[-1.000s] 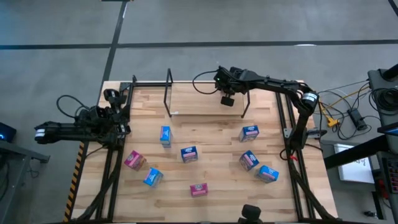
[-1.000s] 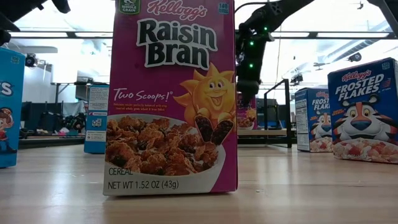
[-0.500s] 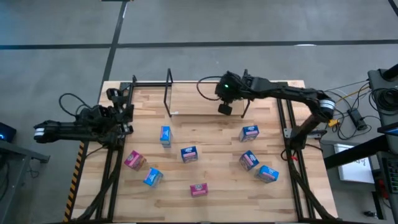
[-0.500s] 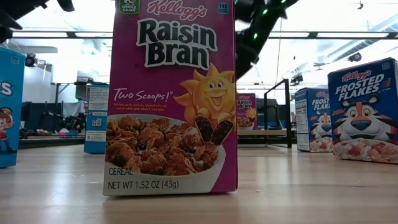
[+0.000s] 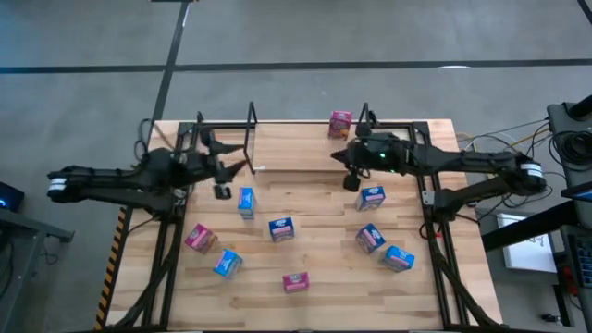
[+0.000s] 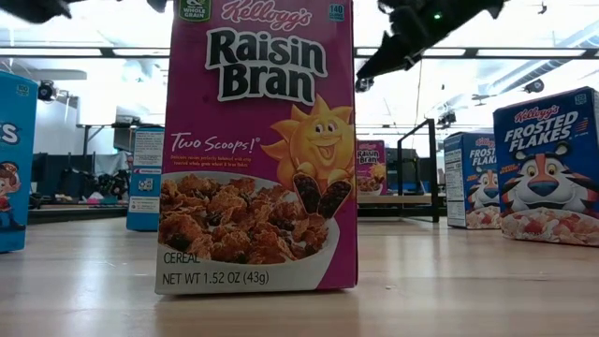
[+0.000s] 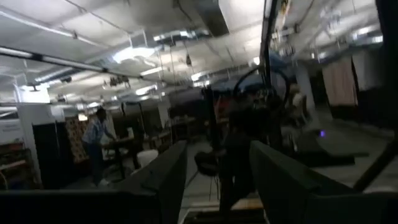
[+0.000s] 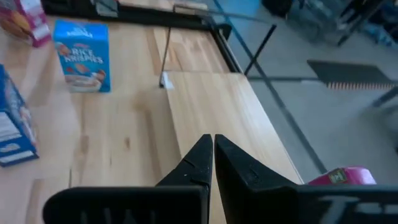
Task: Stack cereal on shelf
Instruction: Put the top purple cereal box on the shelf Adjust the purple cereal box on the shelf
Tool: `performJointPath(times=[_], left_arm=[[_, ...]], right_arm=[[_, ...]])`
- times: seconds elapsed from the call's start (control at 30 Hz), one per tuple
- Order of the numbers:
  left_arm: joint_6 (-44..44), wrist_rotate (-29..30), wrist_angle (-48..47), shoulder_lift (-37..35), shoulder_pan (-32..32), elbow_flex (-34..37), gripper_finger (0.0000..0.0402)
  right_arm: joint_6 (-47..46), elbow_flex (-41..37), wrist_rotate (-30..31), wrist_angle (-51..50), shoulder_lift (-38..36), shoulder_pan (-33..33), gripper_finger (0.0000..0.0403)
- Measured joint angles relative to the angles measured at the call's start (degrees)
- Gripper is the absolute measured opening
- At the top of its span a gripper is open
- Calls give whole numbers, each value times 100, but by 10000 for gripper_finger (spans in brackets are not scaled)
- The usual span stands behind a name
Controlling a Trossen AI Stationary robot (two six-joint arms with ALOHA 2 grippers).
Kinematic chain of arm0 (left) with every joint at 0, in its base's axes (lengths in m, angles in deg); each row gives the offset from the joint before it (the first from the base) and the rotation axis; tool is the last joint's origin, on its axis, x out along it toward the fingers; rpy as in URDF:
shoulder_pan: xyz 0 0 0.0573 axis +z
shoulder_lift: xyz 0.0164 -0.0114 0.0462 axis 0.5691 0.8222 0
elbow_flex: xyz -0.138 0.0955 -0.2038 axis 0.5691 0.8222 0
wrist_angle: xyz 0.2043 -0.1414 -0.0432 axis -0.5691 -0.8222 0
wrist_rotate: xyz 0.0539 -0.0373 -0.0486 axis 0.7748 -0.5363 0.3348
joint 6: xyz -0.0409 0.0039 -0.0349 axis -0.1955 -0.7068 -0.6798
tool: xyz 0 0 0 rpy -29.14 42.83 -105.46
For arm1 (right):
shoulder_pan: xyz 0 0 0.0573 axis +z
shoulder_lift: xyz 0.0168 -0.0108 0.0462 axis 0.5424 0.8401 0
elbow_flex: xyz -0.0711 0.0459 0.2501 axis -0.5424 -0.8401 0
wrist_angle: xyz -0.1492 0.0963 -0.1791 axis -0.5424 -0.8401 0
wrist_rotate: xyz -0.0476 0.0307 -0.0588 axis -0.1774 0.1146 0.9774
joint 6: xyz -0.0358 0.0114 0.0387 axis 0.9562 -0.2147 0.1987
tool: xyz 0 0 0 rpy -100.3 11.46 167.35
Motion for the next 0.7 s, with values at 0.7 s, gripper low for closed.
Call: performJointPath(times=[0.7], left_arm=[[420, -137, -1030, 2813, 775, -1985, 159]], right_arm=[[271, -1547, -1233, 1860, -1028, -1, 9]])
